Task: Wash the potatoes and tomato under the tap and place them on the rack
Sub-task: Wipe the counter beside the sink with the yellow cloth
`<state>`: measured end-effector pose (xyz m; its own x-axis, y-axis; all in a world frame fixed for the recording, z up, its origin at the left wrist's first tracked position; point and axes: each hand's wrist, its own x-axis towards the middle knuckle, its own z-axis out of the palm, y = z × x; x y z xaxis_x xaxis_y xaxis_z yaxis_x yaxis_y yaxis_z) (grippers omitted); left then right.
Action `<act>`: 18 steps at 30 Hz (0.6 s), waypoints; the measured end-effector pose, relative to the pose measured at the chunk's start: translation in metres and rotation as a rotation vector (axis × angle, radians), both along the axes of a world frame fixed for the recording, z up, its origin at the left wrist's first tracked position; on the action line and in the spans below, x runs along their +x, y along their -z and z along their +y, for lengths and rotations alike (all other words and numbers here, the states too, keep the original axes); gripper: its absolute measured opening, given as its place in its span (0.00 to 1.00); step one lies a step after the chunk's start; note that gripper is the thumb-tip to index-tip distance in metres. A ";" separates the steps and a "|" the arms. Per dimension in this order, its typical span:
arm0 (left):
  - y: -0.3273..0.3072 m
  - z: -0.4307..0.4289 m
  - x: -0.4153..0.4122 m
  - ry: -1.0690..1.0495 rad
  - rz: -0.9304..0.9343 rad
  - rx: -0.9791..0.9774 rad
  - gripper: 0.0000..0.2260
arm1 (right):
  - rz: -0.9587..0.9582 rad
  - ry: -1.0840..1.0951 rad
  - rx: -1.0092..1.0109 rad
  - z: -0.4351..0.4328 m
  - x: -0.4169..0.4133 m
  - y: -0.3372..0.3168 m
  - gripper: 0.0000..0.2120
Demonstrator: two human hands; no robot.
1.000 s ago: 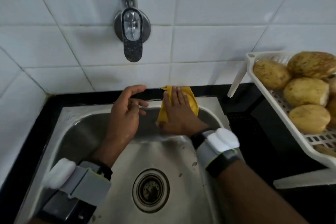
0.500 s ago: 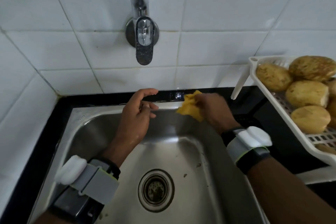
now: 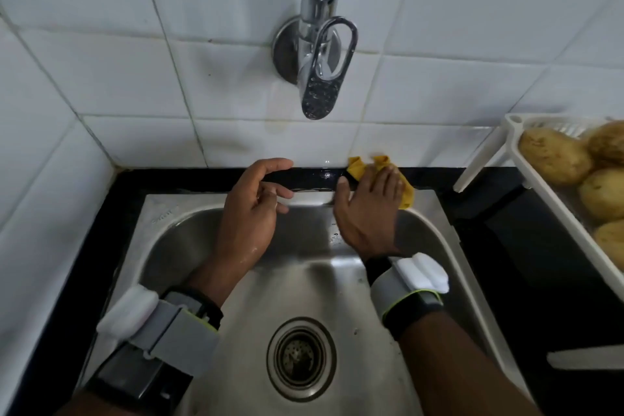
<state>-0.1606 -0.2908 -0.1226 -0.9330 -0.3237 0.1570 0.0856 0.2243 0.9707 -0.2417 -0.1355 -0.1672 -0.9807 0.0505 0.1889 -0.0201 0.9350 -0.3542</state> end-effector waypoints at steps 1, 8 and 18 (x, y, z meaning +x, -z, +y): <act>0.000 -0.003 0.000 -0.008 0.000 -0.001 0.26 | -0.006 -0.023 -0.003 -0.009 0.004 0.002 0.42; -0.011 -0.034 0.012 -0.061 0.028 0.010 0.25 | -0.022 -0.126 -0.012 -0.066 0.025 0.002 0.41; -0.010 -0.084 0.038 -0.522 -0.007 0.236 0.20 | 0.065 -0.287 -0.102 -0.134 0.054 0.003 0.34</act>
<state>-0.1226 -0.3747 -0.1126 -0.6411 -0.7672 0.0193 0.0151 0.0125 0.9998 -0.1874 -0.2697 -0.1704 -0.9437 -0.2048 0.2599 -0.3038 0.8476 -0.4352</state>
